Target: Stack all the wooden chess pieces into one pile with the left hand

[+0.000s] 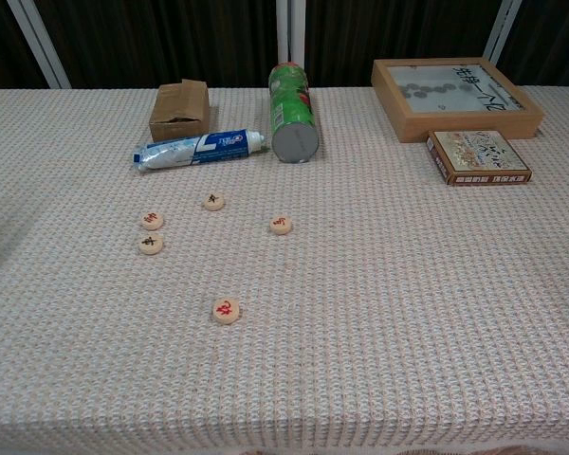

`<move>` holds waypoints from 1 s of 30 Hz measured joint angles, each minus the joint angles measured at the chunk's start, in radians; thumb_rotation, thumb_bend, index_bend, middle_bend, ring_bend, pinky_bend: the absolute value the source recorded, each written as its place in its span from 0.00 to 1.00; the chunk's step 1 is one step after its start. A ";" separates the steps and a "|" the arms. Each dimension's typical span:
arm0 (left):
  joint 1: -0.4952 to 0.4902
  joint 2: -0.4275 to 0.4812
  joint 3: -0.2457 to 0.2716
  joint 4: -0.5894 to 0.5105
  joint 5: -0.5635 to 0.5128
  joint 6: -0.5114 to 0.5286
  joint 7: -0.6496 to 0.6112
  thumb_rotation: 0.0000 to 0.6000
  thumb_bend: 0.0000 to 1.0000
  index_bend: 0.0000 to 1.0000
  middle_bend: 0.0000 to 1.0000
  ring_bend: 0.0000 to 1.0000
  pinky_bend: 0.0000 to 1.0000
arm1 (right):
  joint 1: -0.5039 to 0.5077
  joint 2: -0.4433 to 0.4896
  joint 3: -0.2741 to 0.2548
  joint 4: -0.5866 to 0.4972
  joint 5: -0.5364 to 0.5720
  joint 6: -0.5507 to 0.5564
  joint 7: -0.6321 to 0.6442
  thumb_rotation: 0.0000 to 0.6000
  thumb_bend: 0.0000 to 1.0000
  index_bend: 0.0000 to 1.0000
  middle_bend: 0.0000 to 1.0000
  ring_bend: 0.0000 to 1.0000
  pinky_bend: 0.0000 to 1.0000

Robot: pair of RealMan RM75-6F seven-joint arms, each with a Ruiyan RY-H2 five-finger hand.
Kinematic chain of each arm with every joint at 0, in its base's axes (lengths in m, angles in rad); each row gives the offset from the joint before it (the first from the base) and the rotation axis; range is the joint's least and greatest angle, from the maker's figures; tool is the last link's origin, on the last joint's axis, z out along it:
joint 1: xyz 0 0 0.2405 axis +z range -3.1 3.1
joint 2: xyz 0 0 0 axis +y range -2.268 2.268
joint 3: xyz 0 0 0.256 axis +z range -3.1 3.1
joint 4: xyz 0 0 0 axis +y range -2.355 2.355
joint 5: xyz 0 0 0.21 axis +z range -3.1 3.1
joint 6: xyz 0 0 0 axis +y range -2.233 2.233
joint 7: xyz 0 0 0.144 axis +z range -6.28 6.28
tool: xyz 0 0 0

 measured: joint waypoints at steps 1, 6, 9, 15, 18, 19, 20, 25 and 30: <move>0.000 0.001 0.000 -0.001 0.000 -0.002 -0.003 1.00 0.06 0.07 0.04 0.00 0.00 | 0.000 0.000 0.000 0.000 -0.001 0.000 0.000 1.00 0.27 0.00 0.00 0.00 0.00; 0.003 0.008 0.005 -0.019 -0.002 -0.016 -0.044 1.00 0.06 0.07 0.04 0.00 0.00 | 0.000 0.000 -0.002 -0.002 -0.006 0.001 0.000 1.00 0.27 0.00 0.00 0.00 0.00; 0.004 0.009 0.008 -0.032 0.008 -0.020 -0.061 1.00 0.06 0.07 0.04 0.00 0.00 | 0.001 0.000 0.001 -0.004 -0.008 0.004 0.002 1.00 0.27 0.00 0.00 0.00 0.00; -0.030 0.005 0.002 -0.082 0.021 -0.067 -0.020 1.00 0.08 0.11 0.04 0.00 0.00 | 0.009 -0.003 0.002 0.003 0.005 -0.019 0.003 1.00 0.27 0.00 0.00 0.00 0.00; -0.066 -0.015 -0.005 -0.106 0.028 -0.116 0.013 1.00 0.10 0.18 0.05 0.00 0.00 | 0.011 -0.003 0.003 0.009 0.013 -0.026 0.011 1.00 0.27 0.00 0.00 0.00 0.00; -0.078 -0.024 -0.007 -0.110 0.029 -0.132 0.026 1.00 0.10 0.18 0.05 0.00 0.00 | 0.012 -0.003 0.004 0.012 0.016 -0.028 0.014 1.00 0.28 0.00 0.00 0.00 0.00; -0.090 -0.034 -0.009 -0.112 0.029 -0.150 0.037 1.00 0.11 0.19 0.05 0.00 0.00 | 0.012 -0.003 0.004 0.014 0.018 -0.030 0.017 1.00 0.28 0.00 0.00 0.00 0.00; -0.174 -0.108 -0.016 -0.112 0.029 -0.280 0.086 1.00 0.12 0.23 0.05 0.00 0.00 | 0.015 -0.001 0.007 0.022 0.027 -0.040 0.033 1.00 0.27 0.00 0.00 0.00 0.00; -0.277 -0.186 -0.036 -0.084 0.041 -0.383 0.119 1.00 0.14 0.25 0.05 0.00 0.00 | 0.017 0.001 0.006 0.024 0.030 -0.048 0.039 1.00 0.27 0.00 0.00 0.00 0.00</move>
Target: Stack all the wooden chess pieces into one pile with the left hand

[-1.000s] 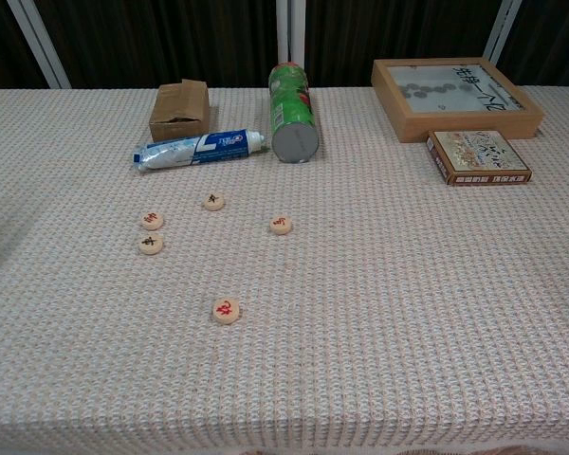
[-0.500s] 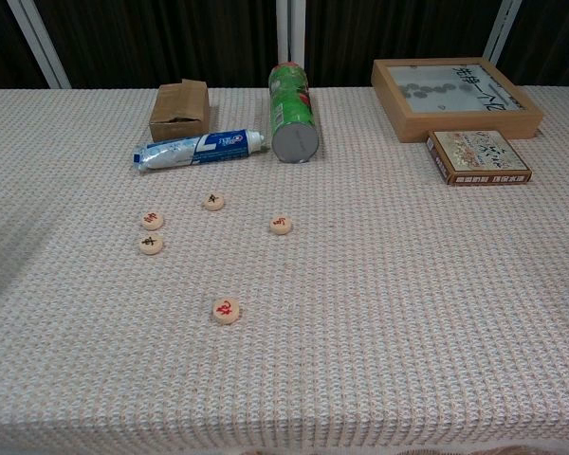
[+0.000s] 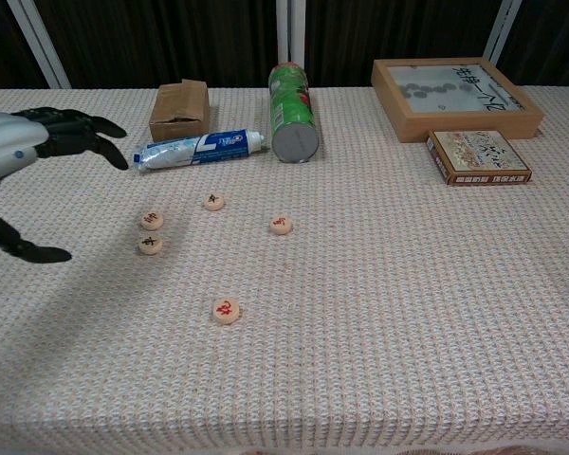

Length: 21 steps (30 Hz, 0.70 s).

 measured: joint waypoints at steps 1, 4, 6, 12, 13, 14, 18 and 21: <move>-0.015 -0.010 -0.003 0.010 0.005 -0.014 -0.003 1.00 0.14 0.26 0.05 0.00 0.00 | 0.000 0.001 0.000 -0.001 -0.001 0.001 0.001 1.00 0.27 0.00 0.00 0.00 0.00; -0.049 -0.033 -0.009 0.044 0.016 -0.049 -0.046 1.00 0.15 0.27 0.05 0.00 0.00 | -0.003 0.005 0.000 -0.006 -0.005 0.008 0.009 1.00 0.27 0.00 0.00 0.00 0.00; -0.076 -0.052 -0.013 0.083 0.021 -0.076 -0.086 1.00 0.15 0.27 0.05 0.00 0.00 | -0.006 0.010 0.000 -0.007 -0.006 0.013 0.016 1.00 0.28 0.00 0.00 0.00 0.00; -0.136 -0.108 -0.020 0.192 -0.014 -0.150 -0.103 1.00 0.16 0.29 0.05 0.00 0.00 | -0.006 0.012 0.000 -0.006 -0.003 0.009 0.023 1.00 0.28 0.00 0.00 0.00 0.00; -0.139 -0.111 -0.021 0.199 -0.023 -0.155 -0.104 1.00 0.17 0.29 0.05 0.00 0.00 | -0.005 0.012 0.000 -0.006 -0.001 0.007 0.022 1.00 0.28 0.00 0.00 0.00 0.00; -0.141 -0.114 -0.021 0.208 -0.031 -0.161 -0.106 1.00 0.17 0.29 0.05 0.00 0.00 | -0.005 0.012 0.000 -0.007 0.002 0.005 0.022 1.00 0.28 0.00 0.00 0.00 0.00; -0.153 -0.129 -0.014 0.264 -0.041 -0.173 -0.140 1.00 0.20 0.33 0.05 0.00 0.00 | -0.004 0.010 0.004 -0.010 0.019 -0.003 0.012 1.00 0.28 0.00 0.00 0.00 0.00; -0.159 -0.139 -0.001 0.298 -0.034 -0.168 -0.160 1.00 0.22 0.35 0.05 0.00 0.00 | -0.002 0.009 0.005 -0.011 0.023 -0.008 0.006 1.00 0.28 0.00 0.00 0.00 0.00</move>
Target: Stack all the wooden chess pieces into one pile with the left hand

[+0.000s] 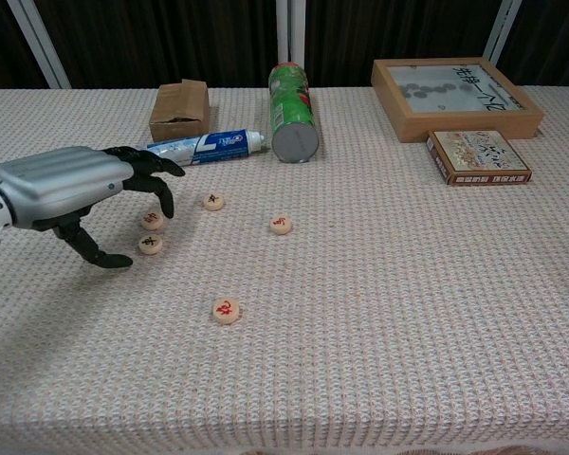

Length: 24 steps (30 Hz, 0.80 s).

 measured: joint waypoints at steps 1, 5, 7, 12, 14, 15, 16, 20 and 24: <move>-0.001 -0.002 0.004 0.006 0.002 0.004 -0.004 1.00 0.23 0.35 0.05 0.00 0.00 | 0.000 0.000 0.000 0.000 0.000 -0.001 -0.002 1.00 0.28 0.00 0.00 0.00 0.00; -0.002 -0.002 0.011 0.013 0.003 0.016 -0.023 1.00 0.25 0.38 0.05 0.00 0.00 | 0.002 -0.003 -0.001 -0.002 0.002 -0.006 -0.011 1.00 0.28 0.00 0.00 0.00 0.00; -0.002 -0.002 0.016 0.018 0.005 0.022 -0.032 1.00 0.25 0.39 0.05 0.00 0.00 | 0.003 -0.004 -0.001 -0.002 0.005 -0.007 -0.013 1.00 0.28 0.00 0.00 0.00 0.00; -0.005 -0.014 0.030 0.043 0.014 0.029 -0.055 1.00 0.25 0.39 0.05 0.00 0.00 | 0.005 -0.005 -0.001 -0.002 0.010 -0.017 -0.017 1.00 0.28 0.00 0.00 0.00 0.00; -0.007 -0.022 0.032 0.054 0.018 0.032 -0.065 1.00 0.25 0.39 0.05 0.00 0.00 | 0.006 -0.004 -0.002 -0.004 0.012 -0.020 -0.018 1.00 0.28 0.00 0.00 0.00 0.00; -0.009 -0.027 0.034 0.060 0.019 0.034 -0.070 1.00 0.25 0.39 0.05 0.00 0.00 | 0.007 -0.003 -0.002 -0.004 0.012 -0.021 -0.019 1.00 0.28 0.00 0.00 0.00 0.00; -0.010 -0.030 0.034 0.065 0.020 0.035 -0.072 1.00 0.25 0.39 0.05 0.00 0.00 | 0.007 -0.003 -0.002 -0.005 0.012 -0.022 -0.019 1.00 0.28 0.00 0.00 0.00 0.00; -0.015 -0.041 0.036 0.077 0.015 0.033 -0.086 1.00 0.26 0.42 0.05 0.00 0.00 | 0.008 -0.002 -0.002 -0.005 0.015 -0.024 -0.018 1.00 0.29 0.00 0.00 0.00 0.00; -0.018 -0.045 0.040 0.086 0.010 0.031 -0.092 1.00 0.26 0.44 0.06 0.00 0.00 | 0.008 -0.001 -0.001 -0.003 0.019 -0.026 -0.015 1.00 0.28 0.00 0.00 0.00 0.00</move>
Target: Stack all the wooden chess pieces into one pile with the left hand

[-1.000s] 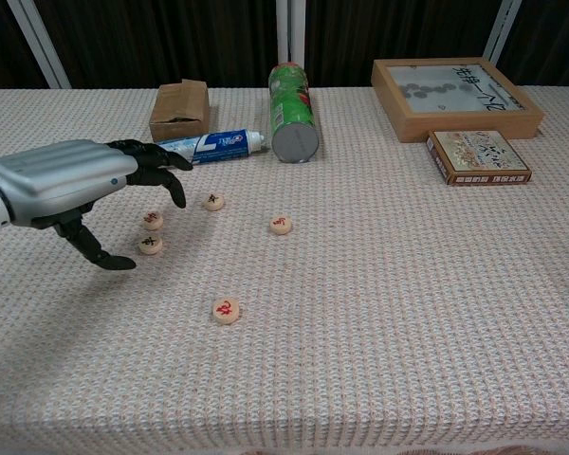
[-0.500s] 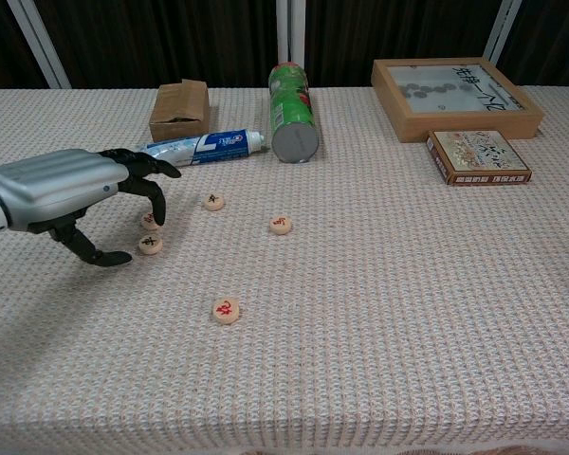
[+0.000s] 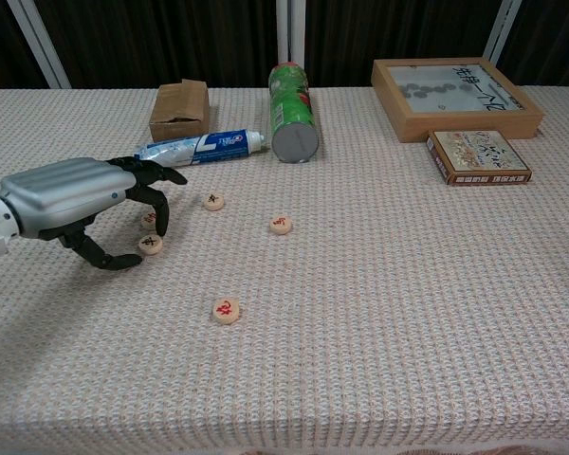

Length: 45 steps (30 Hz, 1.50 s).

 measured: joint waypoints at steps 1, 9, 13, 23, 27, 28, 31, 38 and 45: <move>0.000 0.000 0.001 0.001 -0.001 0.000 -0.001 1.00 0.26 0.44 0.06 0.00 0.00 | 0.000 0.000 0.000 0.000 0.000 -0.001 0.000 1.00 0.28 0.00 0.00 0.00 0.00; -0.004 -0.002 0.005 0.002 -0.006 0.003 -0.005 1.00 0.27 0.45 0.06 0.00 0.00 | 0.000 0.001 -0.001 -0.001 -0.001 -0.001 0.000 1.00 0.28 0.00 0.00 0.00 0.00; -0.005 -0.001 0.007 0.000 -0.009 0.003 -0.009 1.00 0.27 0.47 0.06 0.00 0.00 | 0.002 0.001 -0.001 0.000 0.001 -0.007 -0.001 1.00 0.28 0.00 0.00 0.00 0.00; -0.004 0.006 0.007 -0.014 -0.016 0.012 -0.022 1.00 0.31 0.49 0.09 0.00 0.00 | 0.007 0.004 -0.003 0.001 0.010 -0.022 -0.002 1.00 0.28 0.00 0.00 0.00 0.00; -0.003 0.019 0.004 -0.031 -0.014 0.027 -0.031 1.00 0.33 0.50 0.10 0.00 0.00 | 0.006 0.005 -0.003 0.000 0.007 -0.019 0.000 1.00 0.28 0.00 0.00 0.00 0.00; -0.003 0.022 0.001 -0.036 -0.015 0.031 -0.031 1.00 0.33 0.50 0.10 0.00 0.00 | 0.005 0.005 -0.003 0.000 0.006 -0.017 0.001 1.00 0.28 0.00 0.00 0.00 0.00; -0.006 0.034 -0.013 -0.053 -0.021 0.036 -0.024 1.00 0.33 0.50 0.10 0.00 0.00 | 0.004 0.006 -0.003 -0.001 0.004 -0.015 0.005 1.00 0.28 0.00 0.00 0.00 0.00; -0.028 0.029 -0.045 -0.051 -0.075 0.003 0.011 1.00 0.33 0.51 0.10 0.00 0.00 | 0.002 0.010 -0.004 -0.004 -0.002 -0.008 0.012 1.00 0.28 0.00 0.00 0.00 0.00; -0.042 -0.002 -0.068 -0.025 -0.133 -0.021 0.048 1.00 0.33 0.50 0.10 0.00 0.00 | -0.002 0.015 -0.005 -0.005 -0.016 0.005 0.026 1.00 0.28 0.00 0.00 0.00 0.00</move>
